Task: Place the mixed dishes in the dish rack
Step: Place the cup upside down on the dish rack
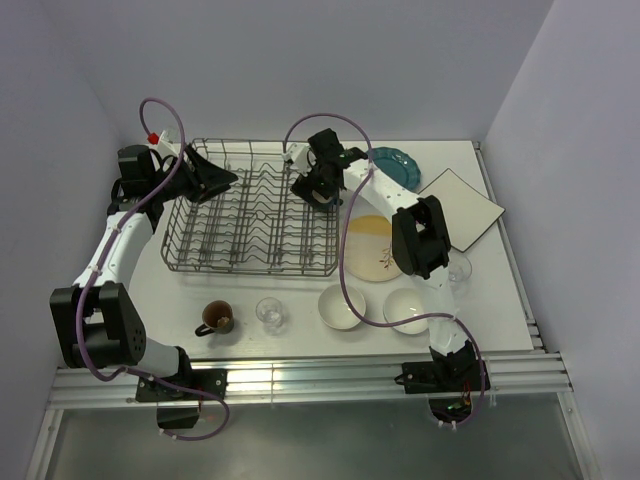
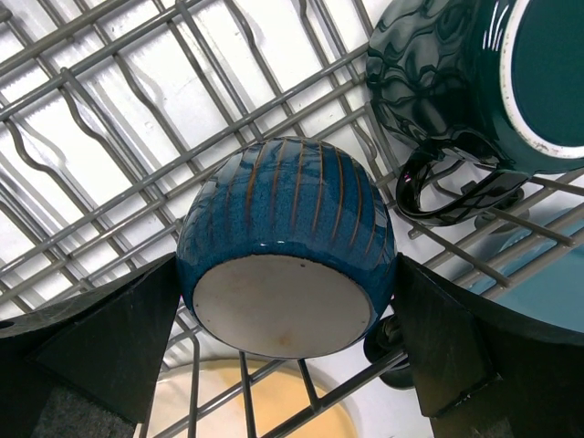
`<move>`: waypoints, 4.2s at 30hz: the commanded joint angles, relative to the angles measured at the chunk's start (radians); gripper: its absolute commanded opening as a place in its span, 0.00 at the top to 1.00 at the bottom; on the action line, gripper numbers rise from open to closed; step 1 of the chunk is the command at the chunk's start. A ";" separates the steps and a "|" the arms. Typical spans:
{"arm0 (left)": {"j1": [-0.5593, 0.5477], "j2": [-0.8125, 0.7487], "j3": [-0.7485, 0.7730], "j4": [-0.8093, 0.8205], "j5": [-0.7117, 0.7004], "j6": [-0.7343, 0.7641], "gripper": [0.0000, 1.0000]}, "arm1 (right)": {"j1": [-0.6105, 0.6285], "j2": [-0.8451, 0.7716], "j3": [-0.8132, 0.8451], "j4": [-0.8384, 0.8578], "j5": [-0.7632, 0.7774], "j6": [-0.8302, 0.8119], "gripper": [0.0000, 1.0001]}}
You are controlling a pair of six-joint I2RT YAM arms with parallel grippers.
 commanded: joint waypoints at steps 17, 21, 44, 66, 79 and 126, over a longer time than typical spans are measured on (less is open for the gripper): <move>0.005 -0.021 0.010 -0.003 0.014 0.028 0.40 | -0.010 -0.027 0.077 0.063 0.001 -0.021 0.00; 0.005 -0.021 0.010 -0.001 0.012 0.026 0.40 | -0.013 -0.033 0.080 0.069 -0.013 -0.021 0.00; -0.099 0.139 0.074 0.040 -0.010 -0.020 0.41 | -0.021 0.016 0.105 0.010 -0.059 -0.122 0.00; -0.256 0.658 0.584 -0.219 -0.147 0.071 0.49 | -0.021 0.042 0.114 -0.006 -0.071 -0.154 0.00; -0.316 0.830 0.765 -0.233 -0.086 0.144 0.45 | -0.021 0.047 0.107 0.000 -0.065 -0.151 0.00; -0.359 0.917 0.702 0.203 0.132 -0.100 0.41 | -0.021 0.042 0.114 -0.023 -0.100 -0.139 0.00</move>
